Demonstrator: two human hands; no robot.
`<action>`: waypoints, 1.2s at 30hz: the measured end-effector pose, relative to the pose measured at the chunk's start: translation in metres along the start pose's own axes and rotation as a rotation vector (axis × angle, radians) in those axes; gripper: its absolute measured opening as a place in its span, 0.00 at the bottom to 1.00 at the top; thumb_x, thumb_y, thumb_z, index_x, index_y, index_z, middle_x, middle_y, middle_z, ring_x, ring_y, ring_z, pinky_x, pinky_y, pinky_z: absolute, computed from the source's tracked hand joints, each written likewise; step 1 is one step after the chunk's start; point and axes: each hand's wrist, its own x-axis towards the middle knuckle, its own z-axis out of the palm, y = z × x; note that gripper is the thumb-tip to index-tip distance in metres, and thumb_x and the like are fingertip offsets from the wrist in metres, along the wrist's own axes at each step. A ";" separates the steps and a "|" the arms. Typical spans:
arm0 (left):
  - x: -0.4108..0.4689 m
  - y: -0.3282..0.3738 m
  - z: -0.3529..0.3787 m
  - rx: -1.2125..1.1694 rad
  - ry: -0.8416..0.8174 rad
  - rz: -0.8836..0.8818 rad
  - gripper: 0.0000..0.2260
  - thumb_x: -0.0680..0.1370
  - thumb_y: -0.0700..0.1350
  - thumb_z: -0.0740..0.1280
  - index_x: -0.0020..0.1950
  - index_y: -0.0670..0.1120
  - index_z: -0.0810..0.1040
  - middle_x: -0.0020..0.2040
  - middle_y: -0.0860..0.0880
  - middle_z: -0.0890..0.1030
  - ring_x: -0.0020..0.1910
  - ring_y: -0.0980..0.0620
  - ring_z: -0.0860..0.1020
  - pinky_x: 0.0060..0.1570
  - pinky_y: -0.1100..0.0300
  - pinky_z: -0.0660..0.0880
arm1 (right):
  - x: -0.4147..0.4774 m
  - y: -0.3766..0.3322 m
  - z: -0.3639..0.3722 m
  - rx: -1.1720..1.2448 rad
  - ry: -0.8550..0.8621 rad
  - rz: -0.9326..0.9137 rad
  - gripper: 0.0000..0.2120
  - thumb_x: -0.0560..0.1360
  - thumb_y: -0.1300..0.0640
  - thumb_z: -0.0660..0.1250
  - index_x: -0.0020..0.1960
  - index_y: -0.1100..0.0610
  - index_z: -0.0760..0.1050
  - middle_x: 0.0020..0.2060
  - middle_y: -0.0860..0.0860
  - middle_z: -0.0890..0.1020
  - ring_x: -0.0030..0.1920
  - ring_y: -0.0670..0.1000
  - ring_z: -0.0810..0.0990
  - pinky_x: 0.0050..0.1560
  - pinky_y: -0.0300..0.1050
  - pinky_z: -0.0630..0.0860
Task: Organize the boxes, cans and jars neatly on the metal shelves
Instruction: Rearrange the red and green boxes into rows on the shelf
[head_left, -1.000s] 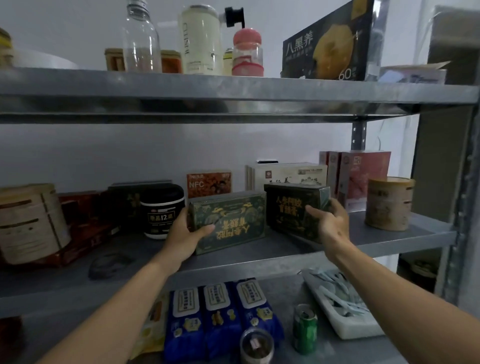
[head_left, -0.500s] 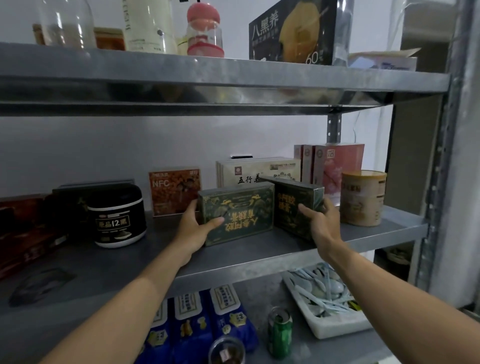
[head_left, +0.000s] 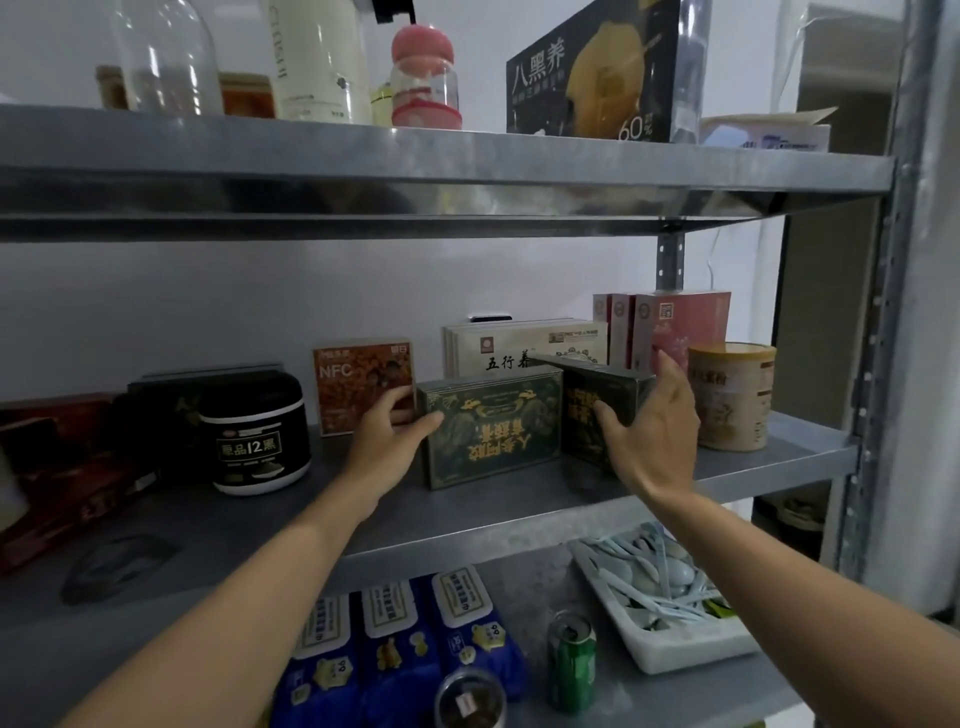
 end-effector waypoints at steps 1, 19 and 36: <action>-0.002 0.003 -0.006 0.009 -0.006 0.007 0.21 0.77 0.49 0.70 0.68 0.50 0.71 0.54 0.53 0.78 0.49 0.61 0.75 0.45 0.67 0.70 | -0.002 -0.011 -0.002 -0.036 0.012 -0.092 0.39 0.74 0.48 0.71 0.76 0.60 0.56 0.73 0.59 0.64 0.74 0.59 0.61 0.76 0.56 0.56; -0.050 -0.012 -0.201 0.762 0.226 0.022 0.25 0.78 0.57 0.64 0.74 0.52 0.66 0.70 0.47 0.71 0.67 0.45 0.70 0.63 0.48 0.71 | -0.077 -0.215 0.060 -0.037 -0.530 -0.655 0.35 0.77 0.41 0.63 0.78 0.51 0.54 0.76 0.52 0.60 0.73 0.57 0.62 0.70 0.53 0.65; -0.036 -0.094 -0.263 1.113 0.000 0.090 0.27 0.80 0.55 0.62 0.78 0.55 0.58 0.74 0.48 0.66 0.71 0.48 0.63 0.67 0.52 0.65 | -0.130 -0.267 0.206 0.481 -0.611 -0.007 0.61 0.61 0.42 0.81 0.79 0.48 0.44 0.72 0.58 0.63 0.71 0.61 0.65 0.70 0.55 0.67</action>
